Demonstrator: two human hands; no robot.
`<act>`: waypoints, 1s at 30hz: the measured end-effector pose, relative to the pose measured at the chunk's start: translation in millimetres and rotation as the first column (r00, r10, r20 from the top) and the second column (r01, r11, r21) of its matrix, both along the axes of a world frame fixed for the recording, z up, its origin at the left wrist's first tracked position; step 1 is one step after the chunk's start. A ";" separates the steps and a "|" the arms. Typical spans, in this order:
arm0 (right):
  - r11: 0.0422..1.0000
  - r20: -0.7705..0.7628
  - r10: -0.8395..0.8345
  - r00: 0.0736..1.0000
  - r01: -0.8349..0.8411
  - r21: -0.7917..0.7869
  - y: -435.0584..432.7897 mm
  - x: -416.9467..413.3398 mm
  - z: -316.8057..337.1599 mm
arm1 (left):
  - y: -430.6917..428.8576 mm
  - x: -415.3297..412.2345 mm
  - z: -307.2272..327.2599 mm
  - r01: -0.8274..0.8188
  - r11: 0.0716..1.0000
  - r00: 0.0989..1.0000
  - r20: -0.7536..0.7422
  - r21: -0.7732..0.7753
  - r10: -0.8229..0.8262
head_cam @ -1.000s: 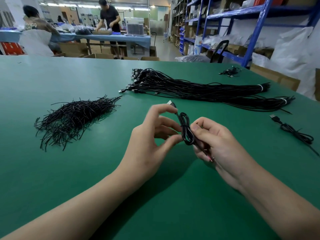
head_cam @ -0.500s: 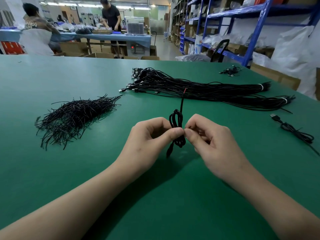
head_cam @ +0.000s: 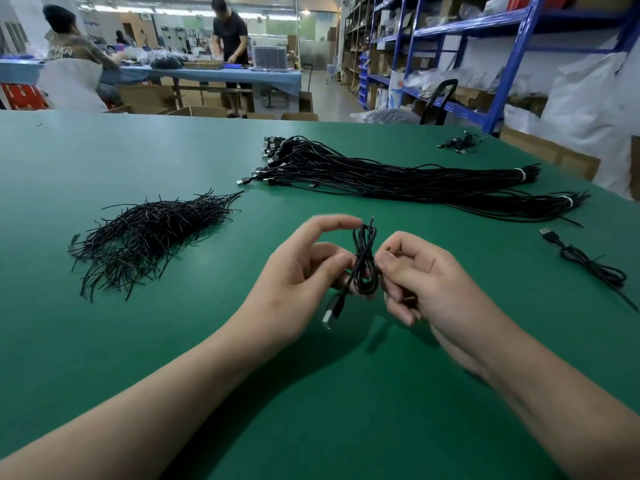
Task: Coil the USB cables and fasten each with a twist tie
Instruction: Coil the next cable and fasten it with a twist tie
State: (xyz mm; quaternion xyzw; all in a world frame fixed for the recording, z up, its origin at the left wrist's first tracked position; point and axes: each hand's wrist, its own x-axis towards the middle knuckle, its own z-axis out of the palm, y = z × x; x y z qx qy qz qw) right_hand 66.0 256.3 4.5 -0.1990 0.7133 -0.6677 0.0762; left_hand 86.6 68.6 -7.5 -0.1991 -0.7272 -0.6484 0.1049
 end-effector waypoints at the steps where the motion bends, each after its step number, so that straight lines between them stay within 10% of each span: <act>1: 0.998 0.086 0.025 0.996 -0.020 -0.055 0.6 -0.4 0.5 | -0.1 -0.4 -0.4 -0.038 0.996 0.999 -0.027 -0.080 0.036; 11: 0.989 -0.227 0.017 0.974 0.018 0.148 -2.3 3.0 0.1 | -4.4 -1.1 2.2 -0.313 0.918 0.936 -0.242 -0.245 0.255; 24: 0.747 -0.821 0.182 0.541 0.467 0.473 6.8 3.4 4.8 | 2.7 1.8 1.6 0.003 1.000 0.968 0.253 -0.012 0.000; 30: 0.907 -0.523 -0.034 0.852 0.246 0.341 -0.5 3.5 0.5 | 5.0 -0.2 0.4 -0.099 0.994 0.981 0.173 0.039 0.091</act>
